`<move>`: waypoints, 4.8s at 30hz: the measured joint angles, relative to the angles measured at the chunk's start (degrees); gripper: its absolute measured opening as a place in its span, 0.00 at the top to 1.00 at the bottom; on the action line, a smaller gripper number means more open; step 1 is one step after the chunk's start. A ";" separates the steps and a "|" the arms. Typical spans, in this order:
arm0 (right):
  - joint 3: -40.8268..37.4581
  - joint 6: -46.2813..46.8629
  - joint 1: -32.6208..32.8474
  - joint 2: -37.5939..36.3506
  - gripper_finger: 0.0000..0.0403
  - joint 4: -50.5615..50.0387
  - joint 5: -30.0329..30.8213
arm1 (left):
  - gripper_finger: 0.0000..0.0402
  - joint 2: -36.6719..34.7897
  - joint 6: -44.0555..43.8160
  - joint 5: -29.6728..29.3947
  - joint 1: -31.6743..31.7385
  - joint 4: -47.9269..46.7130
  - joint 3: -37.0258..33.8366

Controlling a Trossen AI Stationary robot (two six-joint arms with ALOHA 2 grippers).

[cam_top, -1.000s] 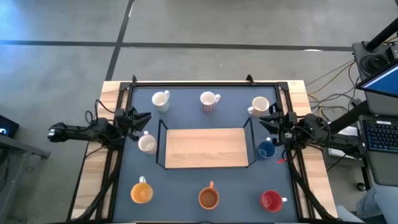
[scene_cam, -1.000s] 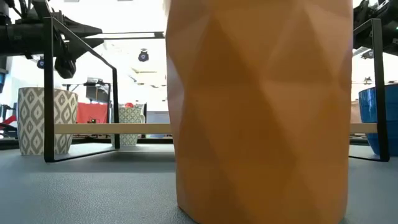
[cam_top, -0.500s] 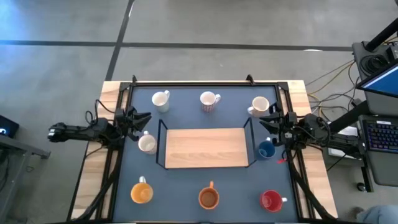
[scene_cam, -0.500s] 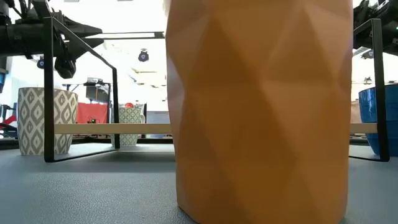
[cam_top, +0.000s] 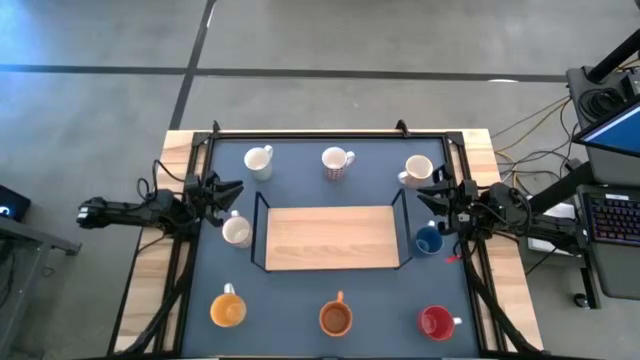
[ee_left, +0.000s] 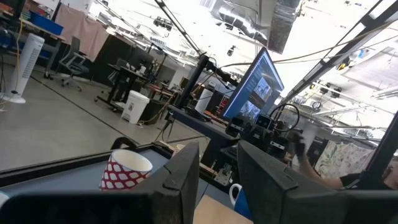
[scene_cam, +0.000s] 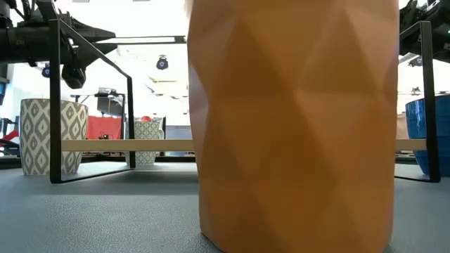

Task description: Place coffee mugs

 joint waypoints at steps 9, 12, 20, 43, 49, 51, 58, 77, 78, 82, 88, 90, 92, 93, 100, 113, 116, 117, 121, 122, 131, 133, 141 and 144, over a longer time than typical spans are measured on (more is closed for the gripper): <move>0.01 0.04 0.01 -0.01 0.83 -0.01 0.00 | 0.77 -0.01 0.02 -0.02 0.02 0.00 -0.02; 0.01 0.02 0.02 -0.01 0.83 -0.01 0.01 | 0.77 -0.01 0.01 -0.02 0.02 -0.01 -0.01; 0.00 -0.03 0.02 0.00 0.83 -0.02 0.02 | 0.77 -0.01 0.00 -0.02 0.02 0.00 0.01; 0.00 -0.03 0.02 -0.02 0.83 -0.01 0.00 | 0.77 0.00 0.01 -0.02 0.02 0.00 -0.01; 0.02 0.04 0.02 -0.02 0.83 0.00 0.02 | 0.77 0.00 0.02 -0.02 0.00 0.00 0.00; 0.00 0.02 0.02 0.00 0.83 0.00 0.00 | 0.77 0.00 0.02 -0.02 0.02 -0.01 0.00; 0.01 0.01 0.01 0.00 0.83 0.00 0.02 | 0.77 -0.02 0.01 0.00 0.01 0.00 0.00; 0.01 0.04 0.00 0.00 0.83 0.00 0.01 | 0.77 -0.02 0.02 -0.02 0.02 -0.01 -0.01; 0.01 0.06 0.01 0.00 0.83 0.01 0.01 | 0.77 0.00 0.01 -0.02 0.01 0.00 -0.01; 0.01 0.08 0.00 -0.01 0.83 0.02 0.01 | 0.77 -0.01 0.02 -0.02 0.02 -0.02 0.00; 0.00 0.05 0.00 0.00 0.83 0.02 0.00 | 0.77 0.00 0.01 -0.02 0.01 0.00 -0.02; 0.00 -0.07 0.01 -0.01 0.83 0.02 0.02 | 0.77 0.00 0.02 -0.02 0.00 0.00 -0.01; 0.02 -0.07 0.00 0.00 0.83 0.02 0.00 | 0.77 -0.02 0.02 -0.02 0.01 0.00 -0.01; 0.02 -0.09 0.01 -0.01 0.83 0.02 0.00 | 0.77 -0.02 0.02 -0.02 0.02 0.00 -0.02; 0.00 2.75 0.02 -0.02 0.83 4.51 -0.04 | 0.77 -0.02 0.01 -0.02 0.01 0.00 0.00; 0.00 3.53 0.02 0.47 0.83 4.76 9.44 | 0.77 -0.01 0.01 -0.02 0.01 0.00 0.01; 0.00 3.56 -0.03 1.39 0.83 4.75 11.52 | 0.77 -0.02 0.02 -0.02 0.00 0.00 -0.02; 0.00 3.65 -0.03 1.70 0.83 4.74 12.01 | 0.77 0.00 0.02 -0.02 0.02 -0.02 0.00; 0.84 3.52 -0.03 3.63 0.83 3.95 12.60 | 0.77 -0.02 0.01 -0.02 0.01 -0.01 0.01; 1.44 3.22 -0.01 4.30 0.83 3.95 13.28 | 0.77 -0.02 0.02 -0.02 0.02 -0.02 -0.01; 12.48 -0.12 -0.03 12.35 0.83 -12.16 22.58 | 0.77 0.00 0.01 -0.02 0.01 -0.02 0.00; 15.57 0.64 -0.03 14.33 0.83 -17.59 24.42 | 0.77 0.00 0.02 -0.02 0.00 0.00 0.00; 25.26 2.75 -0.09 19.92 0.83 -30.49 27.15 | 0.77 -0.02 0.02 -0.02 0.02 0.00 0.01; 26.93 3.01 -0.43 20.70 0.83 -32.71 27.17 | 0.77 0.00 0.01 -0.02 0.01 0.00 -0.02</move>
